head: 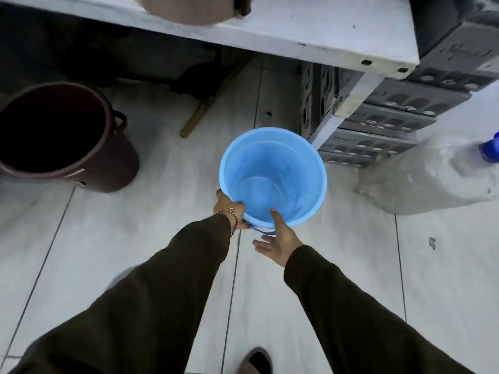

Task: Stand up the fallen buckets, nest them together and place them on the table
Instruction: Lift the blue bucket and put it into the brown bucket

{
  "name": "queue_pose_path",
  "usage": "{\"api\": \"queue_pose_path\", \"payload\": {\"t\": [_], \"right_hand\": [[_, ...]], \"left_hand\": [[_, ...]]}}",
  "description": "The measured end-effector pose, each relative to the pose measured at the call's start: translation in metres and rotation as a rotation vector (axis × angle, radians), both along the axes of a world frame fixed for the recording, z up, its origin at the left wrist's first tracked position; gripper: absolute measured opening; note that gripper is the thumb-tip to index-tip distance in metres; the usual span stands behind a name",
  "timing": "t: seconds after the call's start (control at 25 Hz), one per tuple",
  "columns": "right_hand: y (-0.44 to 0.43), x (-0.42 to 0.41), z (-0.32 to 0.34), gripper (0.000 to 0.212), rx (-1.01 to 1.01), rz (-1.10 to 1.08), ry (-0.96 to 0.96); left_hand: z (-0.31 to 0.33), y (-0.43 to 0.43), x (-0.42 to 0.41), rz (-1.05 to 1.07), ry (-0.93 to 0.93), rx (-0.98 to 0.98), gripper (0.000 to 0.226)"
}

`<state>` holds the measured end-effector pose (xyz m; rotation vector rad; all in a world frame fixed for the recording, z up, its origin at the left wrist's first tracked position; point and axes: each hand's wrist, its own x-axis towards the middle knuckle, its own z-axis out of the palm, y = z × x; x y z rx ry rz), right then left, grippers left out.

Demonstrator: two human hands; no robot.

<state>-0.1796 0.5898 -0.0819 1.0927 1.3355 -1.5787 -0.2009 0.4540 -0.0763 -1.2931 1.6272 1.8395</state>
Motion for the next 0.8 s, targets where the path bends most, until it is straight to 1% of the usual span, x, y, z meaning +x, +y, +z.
{"api": "queue_pose_path", "payload": {"t": [0.04,0.12,0.2,0.28,0.44,0.56,0.64,0.72,0.8], "right_hand": [[-0.002,0.002,0.001,0.052,-0.057,-0.121,0.04],[-0.006,0.007,0.011,0.045,-0.063,-0.267,0.119],[-0.012,0.019,0.032,0.044,-0.038,-0.263,0.158],[-0.017,0.03,0.06,0.046,-0.02,-0.186,0.207],[-0.043,0.046,0.124,0.058,0.062,0.019,0.336],[-0.087,0.061,0.177,0.066,0.083,0.148,0.487],[-0.127,0.064,0.207,0.07,0.105,0.251,0.612],[-0.166,0.06,0.228,0.071,0.129,0.324,0.713],[-0.216,0.048,0.244,0.065,0.141,0.368,0.788]], "left_hand": [[0.002,0.0,0.003,0.03,-0.005,0.01,0.053],[0.013,-0.005,0.015,0.055,0.0,0.031,0.052],[0.033,-0.016,0.036,0.046,0.006,0.033,0.047],[0.056,-0.035,0.059,0.079,0.028,-0.015,0.042],[0.115,-0.091,0.104,0.222,0.143,-0.226,0.043],[0.164,-0.135,0.149,0.315,0.219,-0.241,0.045],[0.193,-0.168,0.172,0.431,0.258,-0.219,0.045],[0.21,-0.197,0.183,0.532,0.29,-0.231,0.04],[0.229,-0.24,0.181,0.599,0.319,-0.248,0.034]]}}
